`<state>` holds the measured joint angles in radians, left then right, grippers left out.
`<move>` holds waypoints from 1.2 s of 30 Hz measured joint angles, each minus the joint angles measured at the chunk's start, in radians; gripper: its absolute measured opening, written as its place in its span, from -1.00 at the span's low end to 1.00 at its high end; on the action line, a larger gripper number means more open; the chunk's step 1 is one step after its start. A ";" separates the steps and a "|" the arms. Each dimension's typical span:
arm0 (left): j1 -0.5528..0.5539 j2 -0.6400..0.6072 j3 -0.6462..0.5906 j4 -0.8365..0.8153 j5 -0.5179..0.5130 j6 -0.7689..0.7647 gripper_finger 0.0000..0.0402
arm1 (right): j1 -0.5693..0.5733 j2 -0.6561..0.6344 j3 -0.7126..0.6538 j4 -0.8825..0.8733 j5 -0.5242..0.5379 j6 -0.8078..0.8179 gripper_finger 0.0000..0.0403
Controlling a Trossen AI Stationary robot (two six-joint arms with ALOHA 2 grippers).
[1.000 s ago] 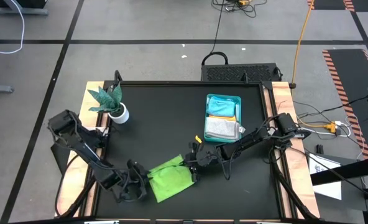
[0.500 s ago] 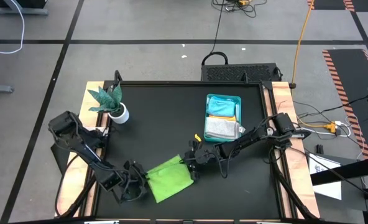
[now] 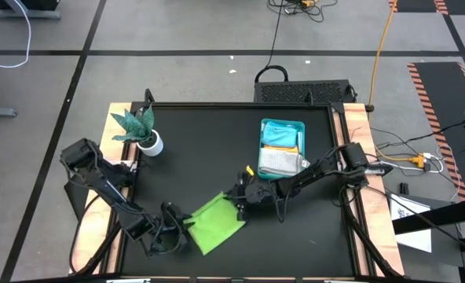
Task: Fold microfiber towels
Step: Fold the light green microfiber cloth
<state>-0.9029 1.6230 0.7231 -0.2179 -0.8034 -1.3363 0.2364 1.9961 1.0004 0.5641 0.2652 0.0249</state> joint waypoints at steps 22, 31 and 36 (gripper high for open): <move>-0.033 0.007 0.014 -0.060 0.226 -0.094 -0.35 | 0.047 0.017 0.001 -0.071 -0.340 0.069 -0.25; -0.036 0.012 0.019 0.061 0.036 0.009 -0.35 | 0.103 0.022 0.001 -0.089 -0.345 0.011 -0.25; 0.056 0.110 0.015 0.341 0.057 0.257 -0.35 | 0.154 0.021 0.001 -0.046 -0.345 0.037 -0.23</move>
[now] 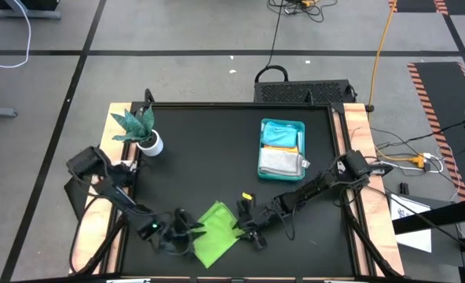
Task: Fold microfiber towels
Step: Fold the light green microfiber cloth
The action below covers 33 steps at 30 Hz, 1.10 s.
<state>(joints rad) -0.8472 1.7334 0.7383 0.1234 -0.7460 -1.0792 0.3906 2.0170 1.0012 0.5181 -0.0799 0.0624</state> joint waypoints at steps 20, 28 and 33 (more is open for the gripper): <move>0.123 -0.173 0.025 -0.141 0.189 0.237 -0.35 | 0.061 0.024 0.233 -0.154 0.470 0.158 -0.22; -0.008 -0.135 0.025 -0.081 0.076 0.136 -0.35 | -0.073 0.043 0.262 -0.348 0.441 0.206 -0.22; -0.073 -0.045 0.026 -0.088 0.076 -0.037 -0.35 | -0.114 0.043 0.237 -0.339 0.360 0.206 -0.27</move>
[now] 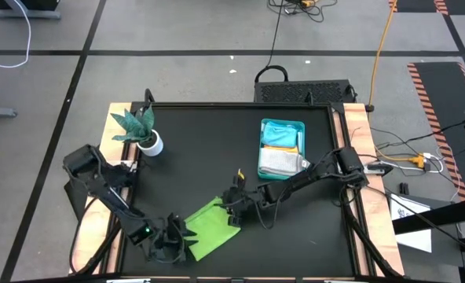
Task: Fold microfiber towels
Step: Fold the light green microfiber cloth
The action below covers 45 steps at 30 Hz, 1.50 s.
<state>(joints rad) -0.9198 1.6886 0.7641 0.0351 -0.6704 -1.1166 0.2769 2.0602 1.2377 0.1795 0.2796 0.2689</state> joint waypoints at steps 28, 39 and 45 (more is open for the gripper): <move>-0.181 -0.057 -0.002 -0.096 0.128 -0.064 -0.35 | 0.116 0.000 -0.067 0.330 -0.233 -0.129 -1.00; -0.194 -0.040 -0.003 -0.381 0.174 -0.288 -0.35 | 0.089 0.233 0.100 0.411 -0.336 -0.128 -1.00; -0.220 -0.038 -0.001 -0.421 0.181 -0.304 -0.35 | 0.064 0.256 0.175 0.250 -0.200 -0.099 -1.00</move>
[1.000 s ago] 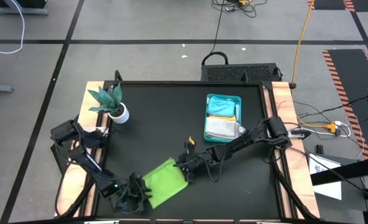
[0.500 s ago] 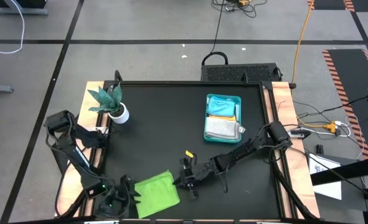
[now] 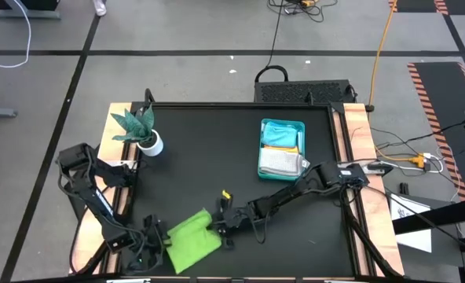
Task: Fold microfiber towels
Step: Fold the light green microfiber cloth
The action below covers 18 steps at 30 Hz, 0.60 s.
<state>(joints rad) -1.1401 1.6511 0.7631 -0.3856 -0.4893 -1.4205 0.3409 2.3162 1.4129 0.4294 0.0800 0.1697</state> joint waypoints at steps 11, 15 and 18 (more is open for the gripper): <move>0.029 -0.007 -0.002 -0.162 -0.123 -0.103 -0.35 | 0.062 -0.099 -0.002 -0.342 0.216 0.115 -1.00; 0.065 -0.007 -0.002 -0.076 -0.236 -0.028 -0.35 | 0.110 -0.158 -0.008 -0.452 0.261 0.149 -1.00; 0.102 -0.007 -0.001 0.035 -0.292 0.090 -0.35 | 0.136 -0.202 -0.008 -0.468 0.257 0.152 -1.00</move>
<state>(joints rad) -1.0378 1.6440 0.7616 -0.3501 -0.7808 -1.3304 0.4772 2.1146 1.4048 -0.0384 0.3367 0.3221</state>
